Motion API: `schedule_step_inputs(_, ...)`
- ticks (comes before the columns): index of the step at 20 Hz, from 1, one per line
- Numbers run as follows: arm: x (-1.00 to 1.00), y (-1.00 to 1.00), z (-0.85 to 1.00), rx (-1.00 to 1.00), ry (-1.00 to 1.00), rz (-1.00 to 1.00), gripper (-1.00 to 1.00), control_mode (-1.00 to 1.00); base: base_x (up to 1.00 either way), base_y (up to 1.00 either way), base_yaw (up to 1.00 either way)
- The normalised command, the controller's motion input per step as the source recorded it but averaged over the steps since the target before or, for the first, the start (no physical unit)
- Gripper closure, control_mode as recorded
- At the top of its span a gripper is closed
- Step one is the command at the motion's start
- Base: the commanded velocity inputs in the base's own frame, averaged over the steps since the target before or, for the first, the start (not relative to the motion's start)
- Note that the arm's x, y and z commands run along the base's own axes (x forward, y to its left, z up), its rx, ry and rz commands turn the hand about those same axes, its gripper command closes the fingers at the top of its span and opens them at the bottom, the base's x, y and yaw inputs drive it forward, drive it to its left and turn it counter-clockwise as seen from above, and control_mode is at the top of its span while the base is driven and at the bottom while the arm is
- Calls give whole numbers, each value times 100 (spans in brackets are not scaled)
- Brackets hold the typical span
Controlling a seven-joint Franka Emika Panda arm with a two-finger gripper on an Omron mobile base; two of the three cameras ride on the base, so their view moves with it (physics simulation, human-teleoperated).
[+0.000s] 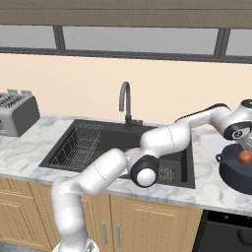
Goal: Dump the onion from the pot into the sink. Then turn on the water and wash the onion. Then turn off the water and put the onion back in the pot.
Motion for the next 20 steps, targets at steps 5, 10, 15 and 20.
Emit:
schedule_step_inputs(5, 20, -6, -28, 0, 2, 0, 100, -100, 0, 0, 0)
schedule_step_inputs(10, 5, -21, -33, 0, 3, 0, 100, -100, 0, 0, 0)
schedule_step_inputs(15, 0, -6, -9, 4, 0, 0, -100, -100, 0, 0, 0)
schedule_step_inputs(20, 1, 0, -1, 0, 0, 0, -100, -100, 0, 0, 0)
